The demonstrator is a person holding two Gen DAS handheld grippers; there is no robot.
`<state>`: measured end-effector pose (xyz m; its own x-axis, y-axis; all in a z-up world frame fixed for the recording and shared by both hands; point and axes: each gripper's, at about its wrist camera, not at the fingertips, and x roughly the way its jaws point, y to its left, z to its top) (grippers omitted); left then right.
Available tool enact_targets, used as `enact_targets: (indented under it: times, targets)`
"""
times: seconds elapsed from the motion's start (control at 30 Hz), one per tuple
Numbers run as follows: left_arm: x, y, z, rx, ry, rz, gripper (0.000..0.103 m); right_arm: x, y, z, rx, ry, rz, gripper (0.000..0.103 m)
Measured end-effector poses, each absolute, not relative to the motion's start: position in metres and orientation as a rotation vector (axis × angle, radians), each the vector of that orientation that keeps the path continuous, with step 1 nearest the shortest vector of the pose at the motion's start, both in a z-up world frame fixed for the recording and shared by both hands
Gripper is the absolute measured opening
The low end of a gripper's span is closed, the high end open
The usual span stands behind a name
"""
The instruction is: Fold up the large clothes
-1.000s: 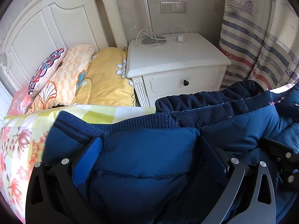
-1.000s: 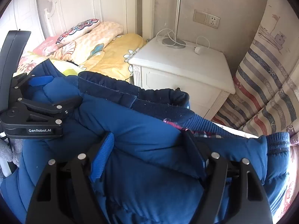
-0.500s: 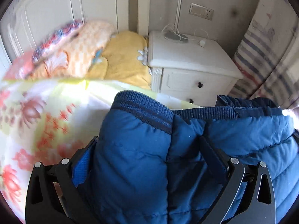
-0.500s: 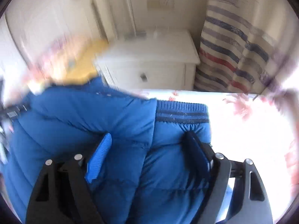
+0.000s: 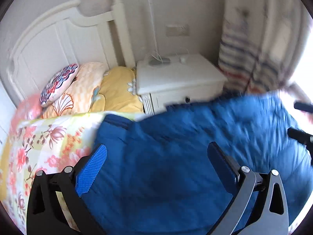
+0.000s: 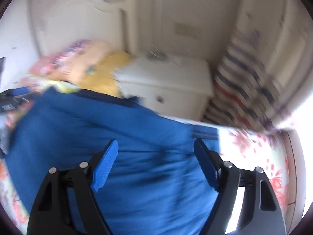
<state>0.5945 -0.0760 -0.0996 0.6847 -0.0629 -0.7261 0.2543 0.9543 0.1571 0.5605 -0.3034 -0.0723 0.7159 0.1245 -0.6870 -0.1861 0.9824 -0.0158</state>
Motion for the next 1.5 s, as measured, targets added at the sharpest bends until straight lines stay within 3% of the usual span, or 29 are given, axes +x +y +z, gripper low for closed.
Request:
enact_targets:
  times: [0.1,0.2,0.4,0.57,0.9,1.0,1.17,1.33,1.5]
  targets:
    - [0.597,-0.089,-0.139,0.317,0.863,-0.145,0.099,0.554,-0.253,-0.098,-0.191,0.800,0.217,0.086]
    - [0.603,-0.075,-0.142,0.221,0.890,-0.149,0.099,0.558,-0.239,-0.129,-0.234,0.824,0.178,0.091]
    - [0.571,-0.025,-0.114,0.262,0.770,0.016,0.099,0.536,-0.271,-0.110,-0.153,0.829,0.128,0.091]
    - [0.574,0.026,-0.146,0.067,0.859,-0.049,0.099,0.520,-0.334,-0.138,0.068,0.786,0.133,0.094]
    - [0.566,0.020,-0.148,0.083,0.825,-0.025,0.099,0.521,-0.352,-0.144,0.161,0.730,0.166,0.094]
    - [0.567,0.021,-0.147,0.084,0.823,-0.025,0.099,0.513,-0.330,-0.127,0.081,0.740,0.011,0.087]
    - [0.569,0.020,-0.147,0.090,0.819,-0.020,0.099,0.487,-0.250,-0.096,-0.017,0.605,0.141,0.087]
    - [0.569,0.020,-0.147,0.087,0.813,-0.020,0.099,0.508,-0.192,-0.131,-0.248,0.717,0.213,0.092]
    - [0.570,0.020,-0.147,0.085,0.817,-0.021,0.099,0.505,-0.214,-0.127,-0.203,0.712,0.217,0.092]
